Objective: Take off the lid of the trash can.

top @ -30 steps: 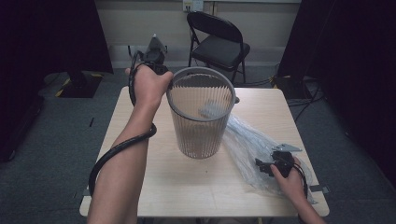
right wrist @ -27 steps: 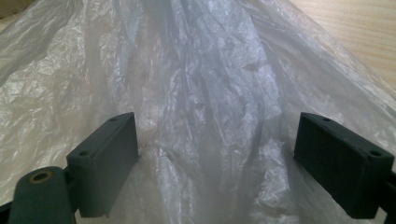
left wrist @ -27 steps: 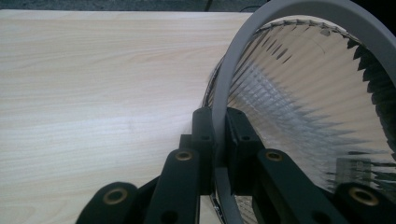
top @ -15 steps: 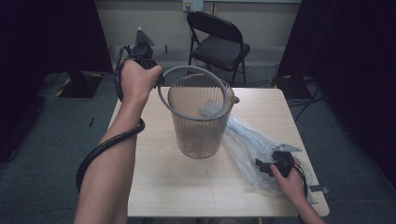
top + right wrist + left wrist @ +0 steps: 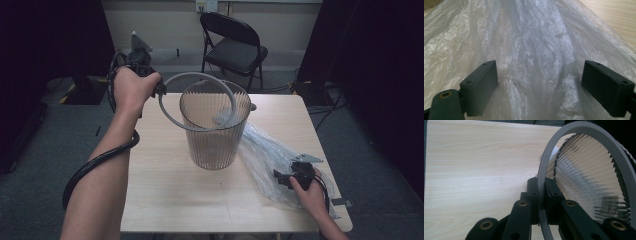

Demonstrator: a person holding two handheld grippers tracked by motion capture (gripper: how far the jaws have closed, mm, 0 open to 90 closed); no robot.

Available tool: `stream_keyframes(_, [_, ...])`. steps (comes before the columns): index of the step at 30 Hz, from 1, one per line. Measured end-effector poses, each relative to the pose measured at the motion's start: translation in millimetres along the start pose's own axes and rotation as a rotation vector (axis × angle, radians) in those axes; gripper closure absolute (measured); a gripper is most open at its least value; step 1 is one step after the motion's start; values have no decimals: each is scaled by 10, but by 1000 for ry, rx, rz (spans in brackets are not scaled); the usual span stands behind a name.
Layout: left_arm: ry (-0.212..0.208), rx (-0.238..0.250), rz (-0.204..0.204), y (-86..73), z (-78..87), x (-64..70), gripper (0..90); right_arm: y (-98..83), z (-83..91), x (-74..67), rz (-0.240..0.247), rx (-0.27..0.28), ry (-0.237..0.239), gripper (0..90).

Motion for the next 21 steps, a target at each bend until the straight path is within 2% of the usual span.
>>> stream_keyframes(10, [-13, -4, 27, -149, 92, -230, 841, -1, 1, -1, 0, 0, 0, 128])
stream_keyframes(15, [-6, 3, 41, -198, 172, -355, 841, -1, 1, -2, -1, 0, 0, 128])
stream_keyframes(18, [-25, 10, 51, -223, 226, -426, 841, -1, 1, -2, -1, 0, 0, 128])
stream_keyframes(21, [-6, 7, 51, -253, 250, -490, 841, -1, 1, -2, -1, 0, 1, 128])
Point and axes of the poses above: each handheld gripper's, and its own axes: z roughly backward along the jaws, y roughly out of its top, x roughly to its right, the point moved 9 cm from there along -z, roughly forward along the jaws, and after that the axes turned 14 degrees about -x, right-handed, at the moved point
